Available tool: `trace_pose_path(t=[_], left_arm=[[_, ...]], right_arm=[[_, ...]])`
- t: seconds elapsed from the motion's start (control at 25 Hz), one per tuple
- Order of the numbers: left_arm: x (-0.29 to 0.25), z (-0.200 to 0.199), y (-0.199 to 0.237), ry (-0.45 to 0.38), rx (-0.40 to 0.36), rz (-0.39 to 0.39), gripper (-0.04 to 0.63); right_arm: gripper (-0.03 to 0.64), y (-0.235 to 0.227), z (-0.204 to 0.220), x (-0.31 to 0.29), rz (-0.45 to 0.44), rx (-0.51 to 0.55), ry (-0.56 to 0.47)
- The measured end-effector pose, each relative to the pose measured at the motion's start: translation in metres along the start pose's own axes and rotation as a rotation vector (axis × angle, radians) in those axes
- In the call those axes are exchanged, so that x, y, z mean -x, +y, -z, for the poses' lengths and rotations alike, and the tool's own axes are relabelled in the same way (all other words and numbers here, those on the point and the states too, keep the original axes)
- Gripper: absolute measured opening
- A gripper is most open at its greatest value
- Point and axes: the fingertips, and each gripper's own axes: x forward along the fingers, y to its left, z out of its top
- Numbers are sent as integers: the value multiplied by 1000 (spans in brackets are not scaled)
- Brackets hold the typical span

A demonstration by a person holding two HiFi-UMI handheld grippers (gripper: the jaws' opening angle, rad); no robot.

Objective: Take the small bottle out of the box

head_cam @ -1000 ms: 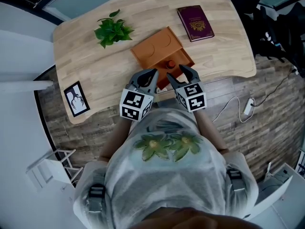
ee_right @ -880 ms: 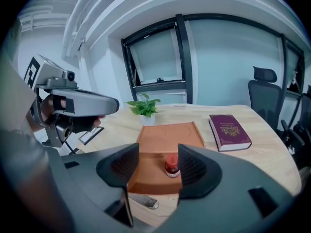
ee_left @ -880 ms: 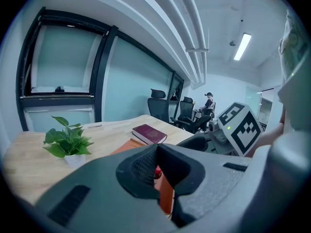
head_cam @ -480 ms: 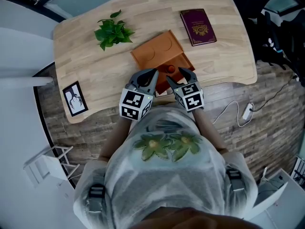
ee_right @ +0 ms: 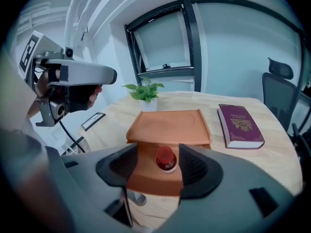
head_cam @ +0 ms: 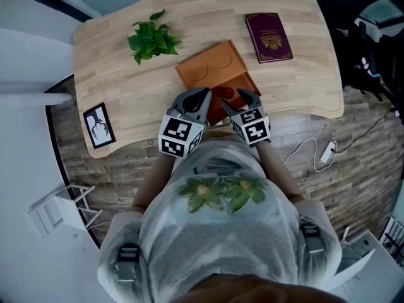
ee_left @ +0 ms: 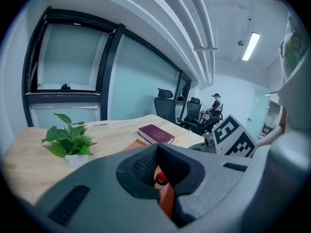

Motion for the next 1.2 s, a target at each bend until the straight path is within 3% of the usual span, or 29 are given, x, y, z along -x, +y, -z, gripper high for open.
trace_pose_path(t=[1.2], left_arm=[[-9, 13, 13, 57, 36, -40, 6]], right_arm=[[235, -8, 33, -46, -40, 80, 130]])
